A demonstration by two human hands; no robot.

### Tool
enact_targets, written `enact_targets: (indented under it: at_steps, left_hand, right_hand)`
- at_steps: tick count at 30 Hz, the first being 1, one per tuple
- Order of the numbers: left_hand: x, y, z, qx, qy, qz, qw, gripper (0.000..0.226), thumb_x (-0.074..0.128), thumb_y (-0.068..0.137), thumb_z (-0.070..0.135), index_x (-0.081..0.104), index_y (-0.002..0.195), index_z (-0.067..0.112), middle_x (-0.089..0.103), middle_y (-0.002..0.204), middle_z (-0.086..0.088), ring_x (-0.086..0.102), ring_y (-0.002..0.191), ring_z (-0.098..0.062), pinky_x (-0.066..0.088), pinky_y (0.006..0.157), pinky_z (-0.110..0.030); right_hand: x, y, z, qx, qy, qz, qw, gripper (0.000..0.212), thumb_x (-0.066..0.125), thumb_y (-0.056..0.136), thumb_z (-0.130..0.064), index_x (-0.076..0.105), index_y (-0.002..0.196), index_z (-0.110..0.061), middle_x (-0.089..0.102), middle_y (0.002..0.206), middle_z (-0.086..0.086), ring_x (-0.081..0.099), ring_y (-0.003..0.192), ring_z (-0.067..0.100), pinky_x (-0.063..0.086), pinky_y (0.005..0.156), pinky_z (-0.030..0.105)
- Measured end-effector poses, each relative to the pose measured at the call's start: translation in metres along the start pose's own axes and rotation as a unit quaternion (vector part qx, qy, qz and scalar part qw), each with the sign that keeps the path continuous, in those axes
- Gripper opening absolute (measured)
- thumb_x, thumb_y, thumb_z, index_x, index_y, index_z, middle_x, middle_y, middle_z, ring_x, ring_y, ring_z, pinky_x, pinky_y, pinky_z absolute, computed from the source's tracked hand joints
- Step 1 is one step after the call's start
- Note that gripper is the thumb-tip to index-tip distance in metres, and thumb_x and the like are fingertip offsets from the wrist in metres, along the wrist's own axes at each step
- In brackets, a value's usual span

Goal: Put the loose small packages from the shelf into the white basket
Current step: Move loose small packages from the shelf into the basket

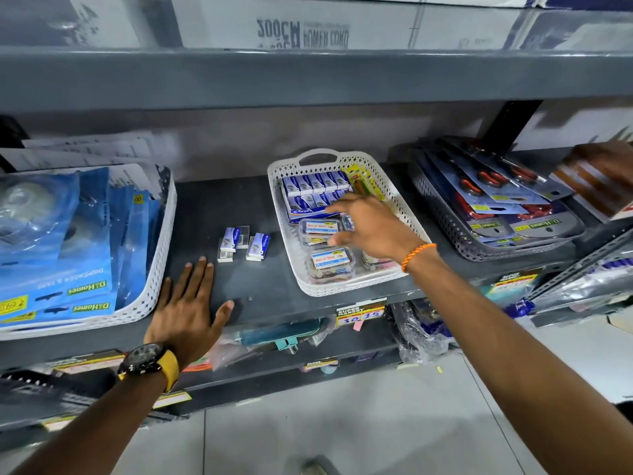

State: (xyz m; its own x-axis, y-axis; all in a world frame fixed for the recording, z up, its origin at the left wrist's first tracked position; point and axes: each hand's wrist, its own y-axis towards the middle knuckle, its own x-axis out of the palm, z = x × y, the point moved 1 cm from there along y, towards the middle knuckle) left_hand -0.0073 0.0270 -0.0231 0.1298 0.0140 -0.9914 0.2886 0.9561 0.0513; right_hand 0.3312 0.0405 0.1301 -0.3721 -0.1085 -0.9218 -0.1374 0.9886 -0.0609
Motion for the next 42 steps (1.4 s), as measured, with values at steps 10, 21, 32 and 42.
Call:
enact_targets:
  at_steps: [10,21,32,42]
  left_hand:
    - [0.003,0.001,-0.002,-0.006,-0.001,-0.004,1.0,0.087,0.023,0.093,0.067,0.016,0.161,0.013,0.01,0.171,-0.003,0.01,0.157,-0.025,0.016,0.126,-0.054]
    - [-0.003,-0.002,0.0,-0.002,-0.02,-0.011,1.0,0.088,0.021,0.093,0.067,0.011,0.162,0.013,0.0,0.171,-0.002,-0.001,0.158,-0.022,0.008,0.128,-0.051]
    - [-0.005,0.0,0.001,-0.007,-0.026,-0.016,1.0,0.09,0.017,0.09,0.067,0.011,0.162,0.013,-0.001,0.171,-0.001,-0.001,0.158,-0.021,0.008,0.128,-0.05]
    - [-0.004,-0.001,0.001,-0.005,-0.021,-0.014,1.0,0.088,0.018,0.091,0.066,0.013,0.161,0.012,0.001,0.171,-0.002,0.001,0.158,-0.023,0.009,0.127,-0.051]
  right_hand:
    - [0.053,0.054,-0.088,-0.074,-0.11,0.047,0.99,0.068,0.075,0.078,-0.05,0.056,0.137,-0.022,0.062,0.134,0.003,0.05,0.128,0.028,0.042,0.106,0.042]
    - [0.102,0.084,-0.101,-0.052,-0.238,-0.007,0.97,0.045,0.076,0.075,-0.047,0.073,0.104,-0.013,0.072,0.106,0.012,0.056,0.119,0.026,0.005,0.125,0.043]
    - [0.048,0.092,-0.078,-0.013,0.005,0.071,0.997,0.06,0.083,0.071,-0.034,0.064,0.125,-0.021,0.067,0.125,0.007,0.063,0.114,0.027,0.048,0.093,0.032]
    - [0.022,0.122,-0.021,0.077,-0.056,0.05,0.994,0.063,0.082,0.076,-0.015,0.06,0.135,-0.023,0.053,0.137,0.014,0.059,0.122,0.03,0.048,0.104,0.033]
